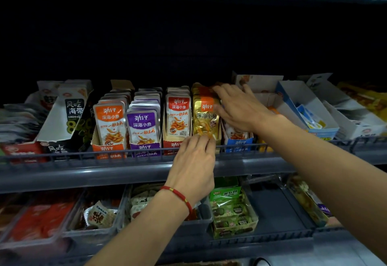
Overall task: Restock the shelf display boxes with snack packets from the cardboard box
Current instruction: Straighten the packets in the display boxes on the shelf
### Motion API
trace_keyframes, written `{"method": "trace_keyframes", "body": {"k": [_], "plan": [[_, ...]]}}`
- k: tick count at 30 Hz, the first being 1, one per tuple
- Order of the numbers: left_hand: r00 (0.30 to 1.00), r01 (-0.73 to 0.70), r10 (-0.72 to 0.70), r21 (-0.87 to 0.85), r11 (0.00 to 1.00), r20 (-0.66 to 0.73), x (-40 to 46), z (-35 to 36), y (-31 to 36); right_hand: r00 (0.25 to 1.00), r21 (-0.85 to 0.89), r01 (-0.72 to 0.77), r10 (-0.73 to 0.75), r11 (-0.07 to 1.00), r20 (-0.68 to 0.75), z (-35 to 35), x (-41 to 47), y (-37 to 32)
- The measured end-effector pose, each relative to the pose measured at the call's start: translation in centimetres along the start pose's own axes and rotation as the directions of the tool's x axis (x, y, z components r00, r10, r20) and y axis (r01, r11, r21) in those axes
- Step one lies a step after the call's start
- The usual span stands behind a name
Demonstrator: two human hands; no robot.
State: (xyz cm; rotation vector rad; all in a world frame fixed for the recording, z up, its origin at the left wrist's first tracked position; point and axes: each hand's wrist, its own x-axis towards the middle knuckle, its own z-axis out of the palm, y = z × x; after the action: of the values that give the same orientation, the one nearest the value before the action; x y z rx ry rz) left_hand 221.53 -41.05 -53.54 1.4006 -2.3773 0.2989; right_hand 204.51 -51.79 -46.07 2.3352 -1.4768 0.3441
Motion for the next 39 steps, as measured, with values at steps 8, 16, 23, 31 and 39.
{"method": "trace_keyframes", "body": {"k": [8, 16, 23, 31, 39], "plan": [[0.995, -0.101, 0.101, -0.018, 0.995, -0.017, 1.5, 0.9, 3.4, 0.997, 0.007, -0.037, 0.038, 0.999, -0.061, -2.2, -3.8, 3.7], [0.995, -0.094, 0.094, 0.008, 0.996, 0.039, 3.1, 1.9, 5.1, 0.987, 0.164, -0.162, 0.161, 0.973, 0.02, -2.7, -4.9, 6.0], [0.997, -0.076, 0.076, -0.012, 0.997, 0.019, 3.8, 1.5, 5.4, 0.985, 0.063, -0.031, 0.02, 0.998, 0.174, -0.4, -3.3, 4.0], [0.996, -0.083, 0.085, -0.07, 0.994, 0.023, 3.9, 1.2, 5.2, 0.977, -0.068, 0.009, 0.006, 0.998, 0.212, 0.8, -2.6, 3.1], [0.997, 0.0, -0.016, -0.203, 0.979, -0.075, 4.5, 0.7, 4.2, 0.976, 0.15, -0.052, 0.018, 0.987, 0.219, 0.1, -3.0, 4.3]]}}
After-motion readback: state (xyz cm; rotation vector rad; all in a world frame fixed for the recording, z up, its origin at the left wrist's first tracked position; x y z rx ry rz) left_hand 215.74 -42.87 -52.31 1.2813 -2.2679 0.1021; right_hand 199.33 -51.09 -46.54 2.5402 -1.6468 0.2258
